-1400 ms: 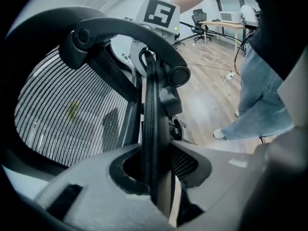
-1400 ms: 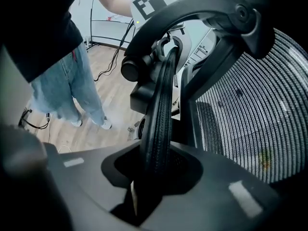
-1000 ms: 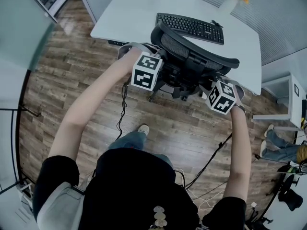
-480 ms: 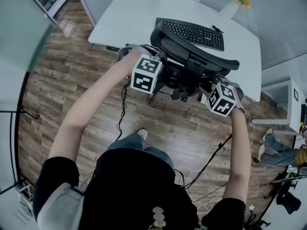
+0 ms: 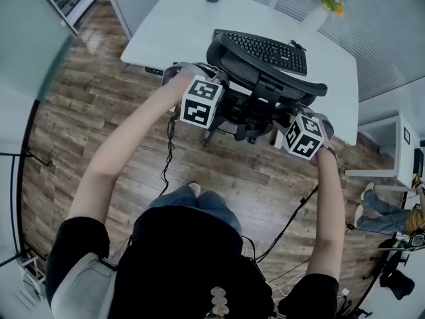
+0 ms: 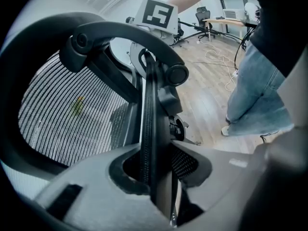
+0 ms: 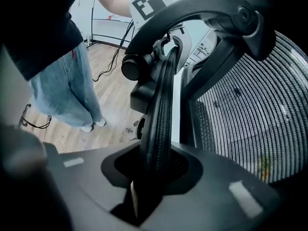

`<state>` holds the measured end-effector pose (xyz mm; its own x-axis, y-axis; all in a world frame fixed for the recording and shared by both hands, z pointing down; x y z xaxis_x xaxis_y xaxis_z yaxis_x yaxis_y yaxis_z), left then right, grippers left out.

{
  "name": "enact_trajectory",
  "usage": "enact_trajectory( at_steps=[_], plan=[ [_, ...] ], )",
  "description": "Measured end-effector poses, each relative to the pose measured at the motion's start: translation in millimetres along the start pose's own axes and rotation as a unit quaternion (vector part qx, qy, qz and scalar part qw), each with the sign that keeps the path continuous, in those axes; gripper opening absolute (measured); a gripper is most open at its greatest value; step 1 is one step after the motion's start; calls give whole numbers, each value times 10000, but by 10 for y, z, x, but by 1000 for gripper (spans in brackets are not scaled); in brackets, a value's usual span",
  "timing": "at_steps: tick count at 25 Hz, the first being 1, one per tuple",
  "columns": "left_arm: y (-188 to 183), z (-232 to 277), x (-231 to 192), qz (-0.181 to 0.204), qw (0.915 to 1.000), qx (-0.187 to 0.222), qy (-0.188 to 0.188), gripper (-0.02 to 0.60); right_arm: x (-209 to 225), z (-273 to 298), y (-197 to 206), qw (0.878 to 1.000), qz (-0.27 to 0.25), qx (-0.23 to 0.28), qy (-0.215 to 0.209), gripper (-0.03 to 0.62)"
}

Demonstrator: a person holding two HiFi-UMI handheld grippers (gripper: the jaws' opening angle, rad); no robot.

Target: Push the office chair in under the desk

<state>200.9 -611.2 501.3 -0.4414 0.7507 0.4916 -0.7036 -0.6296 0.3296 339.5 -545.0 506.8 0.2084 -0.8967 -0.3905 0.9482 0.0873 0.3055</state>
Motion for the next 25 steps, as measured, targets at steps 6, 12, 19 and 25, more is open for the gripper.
enact_trajectory(
  at_steps=[6,12,19,25],
  plan=[
    [13,26,-19,-115,9999,-57,22,123,31,21,28,10000,-43,-4,-26,110],
    [0,48,8,-159,9998,-86,86,123,0,22,44,10000,-38,-3,-47,112],
    [8,41,-6,-138,9998,-106,-79,132,19,15,40,9999,-109,4,40,118],
    [7,-103,-20,17,9979,-129,-630,163,-65,-47,47,9994,-303,-88,121,189]
  ],
)
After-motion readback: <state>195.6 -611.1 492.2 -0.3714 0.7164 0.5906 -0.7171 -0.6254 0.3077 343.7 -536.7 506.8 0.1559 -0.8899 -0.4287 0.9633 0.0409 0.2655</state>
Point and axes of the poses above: the fingertips, and each gripper's own axes: z forward along the fingers, x to its right, y out of its underside, the point moved 2 cm from there along -z, backward along the fingers, and after that the axes turned 4 degrees about x, right-handed, at the moved point
